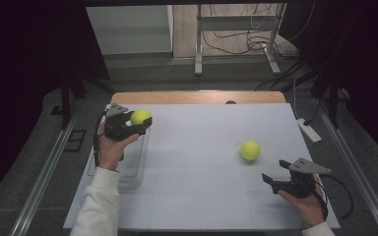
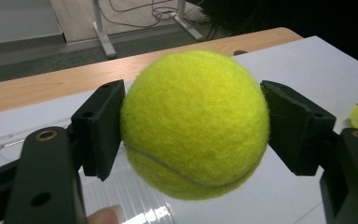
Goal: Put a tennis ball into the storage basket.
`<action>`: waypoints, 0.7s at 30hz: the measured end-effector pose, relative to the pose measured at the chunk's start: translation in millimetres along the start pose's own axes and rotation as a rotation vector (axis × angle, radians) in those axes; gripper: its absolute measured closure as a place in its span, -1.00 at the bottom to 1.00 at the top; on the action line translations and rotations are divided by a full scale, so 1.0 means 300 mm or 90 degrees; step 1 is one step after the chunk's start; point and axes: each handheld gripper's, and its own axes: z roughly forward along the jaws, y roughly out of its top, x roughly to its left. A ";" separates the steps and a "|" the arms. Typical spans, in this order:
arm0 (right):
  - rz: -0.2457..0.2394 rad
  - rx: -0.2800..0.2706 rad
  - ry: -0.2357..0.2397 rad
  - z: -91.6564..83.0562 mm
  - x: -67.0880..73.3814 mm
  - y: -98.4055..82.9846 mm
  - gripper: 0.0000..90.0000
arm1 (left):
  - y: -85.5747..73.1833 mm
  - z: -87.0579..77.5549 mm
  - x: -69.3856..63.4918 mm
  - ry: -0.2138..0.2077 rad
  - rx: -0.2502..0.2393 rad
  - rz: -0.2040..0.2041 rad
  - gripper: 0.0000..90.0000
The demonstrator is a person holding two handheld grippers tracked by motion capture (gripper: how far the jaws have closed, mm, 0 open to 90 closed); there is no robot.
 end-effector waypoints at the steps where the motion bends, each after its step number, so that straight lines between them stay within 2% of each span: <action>1: 0.000 0.000 0.000 0.000 0.000 0.000 -0.67 | -0.001 -0.001 0.004 0.004 0.000 -0.001 -0.41; 21: 0.003 -0.002 0.000 -0.002 -0.001 0.001 -0.67 | -0.027 -0.008 0.088 0.047 0.009 -0.028 -0.41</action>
